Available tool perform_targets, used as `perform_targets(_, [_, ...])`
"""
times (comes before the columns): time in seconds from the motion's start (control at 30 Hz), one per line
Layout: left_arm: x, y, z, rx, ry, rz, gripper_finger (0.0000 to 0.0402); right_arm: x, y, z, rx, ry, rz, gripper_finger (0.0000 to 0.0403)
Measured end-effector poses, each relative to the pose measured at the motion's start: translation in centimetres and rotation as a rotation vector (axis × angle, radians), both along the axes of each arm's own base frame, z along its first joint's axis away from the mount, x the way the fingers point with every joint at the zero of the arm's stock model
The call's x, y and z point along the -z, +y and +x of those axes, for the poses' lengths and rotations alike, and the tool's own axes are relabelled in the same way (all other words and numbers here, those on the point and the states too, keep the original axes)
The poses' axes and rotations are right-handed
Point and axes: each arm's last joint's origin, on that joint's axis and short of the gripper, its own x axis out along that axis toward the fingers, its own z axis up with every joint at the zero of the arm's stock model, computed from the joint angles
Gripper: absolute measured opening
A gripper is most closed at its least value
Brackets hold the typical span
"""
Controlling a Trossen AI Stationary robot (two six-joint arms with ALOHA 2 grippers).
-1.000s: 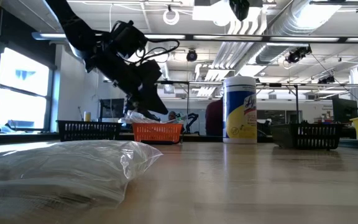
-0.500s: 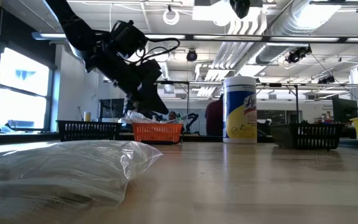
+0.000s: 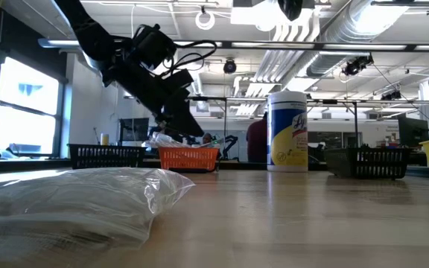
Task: Pick & Place Travel size toiletries
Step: Put the blue razor into the left black bin
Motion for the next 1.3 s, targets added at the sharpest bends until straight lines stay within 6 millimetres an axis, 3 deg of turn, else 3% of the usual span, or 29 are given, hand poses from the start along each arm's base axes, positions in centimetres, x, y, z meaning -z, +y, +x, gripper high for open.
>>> perform_targets(0.17, [-0.2,0.1,0.1,-0.001,-0.027,0.010,0.0202,0.1,0.0,0.0,0.002,0.014,-0.002,0.0038])
perform_targets(0.27, [-0.4,0.1,0.2,0.001,-0.042,0.020,0.0206,0.1,0.0,0.0,-0.002,0.015,-0.022,0.0038])
perform_targets(0.43, [1.0,0.3,0.6,-0.002,0.010,0.004,0.0207,0.1,0.0,0.0,-0.003,0.015,-0.025,0.0038])
perform_targets(0.87, [1.8,2.2,6.2,-0.034,0.249,0.009,0.0207,0.0,0.0,-0.1,-0.010,0.013,-0.043,0.0038])
perform_targets(1.3, [2.2,2.5,6.4,-0.074,0.309,0.022,0.0207,0.2,0.0,-0.2,-0.012,0.031,-0.041,0.0038])
